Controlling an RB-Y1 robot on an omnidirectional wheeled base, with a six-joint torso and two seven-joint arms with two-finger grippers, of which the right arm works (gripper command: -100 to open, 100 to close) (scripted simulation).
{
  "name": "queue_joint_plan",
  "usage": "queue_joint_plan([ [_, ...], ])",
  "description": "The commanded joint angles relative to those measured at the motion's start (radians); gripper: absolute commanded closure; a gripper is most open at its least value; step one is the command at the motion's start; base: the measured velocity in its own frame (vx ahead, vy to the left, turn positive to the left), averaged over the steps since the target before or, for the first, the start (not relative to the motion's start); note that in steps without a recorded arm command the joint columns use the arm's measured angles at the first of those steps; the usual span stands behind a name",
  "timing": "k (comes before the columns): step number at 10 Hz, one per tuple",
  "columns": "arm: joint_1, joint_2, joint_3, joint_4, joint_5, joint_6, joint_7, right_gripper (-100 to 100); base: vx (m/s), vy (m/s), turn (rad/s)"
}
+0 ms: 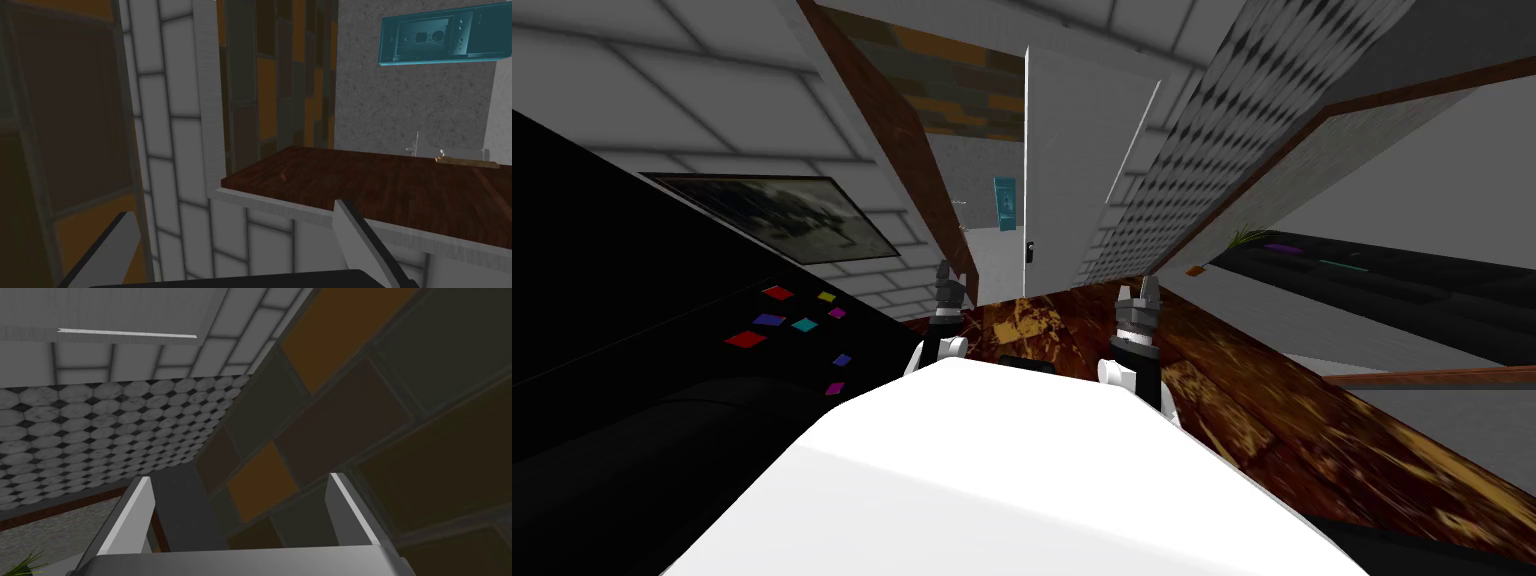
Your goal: Push the door open
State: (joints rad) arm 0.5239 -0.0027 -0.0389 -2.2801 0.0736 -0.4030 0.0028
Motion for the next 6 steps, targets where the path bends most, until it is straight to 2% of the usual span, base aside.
queue_joint_plan([
  [1, -0.017, -0.006, 0.017, 0.026, -0.001, 0.001, -0.005, -100, 0.103, 0.002, -0.062],
  [3, -0.035, -0.012, 0.035, 0.052, -0.003, 0.003, -0.011, -100, 0.166, 0.017, -0.061],
  [6, -0.083, -0.026, 0.084, 0.125, -0.007, 0.006, -0.026, -100, 0.197, 0.021, -0.081],
])
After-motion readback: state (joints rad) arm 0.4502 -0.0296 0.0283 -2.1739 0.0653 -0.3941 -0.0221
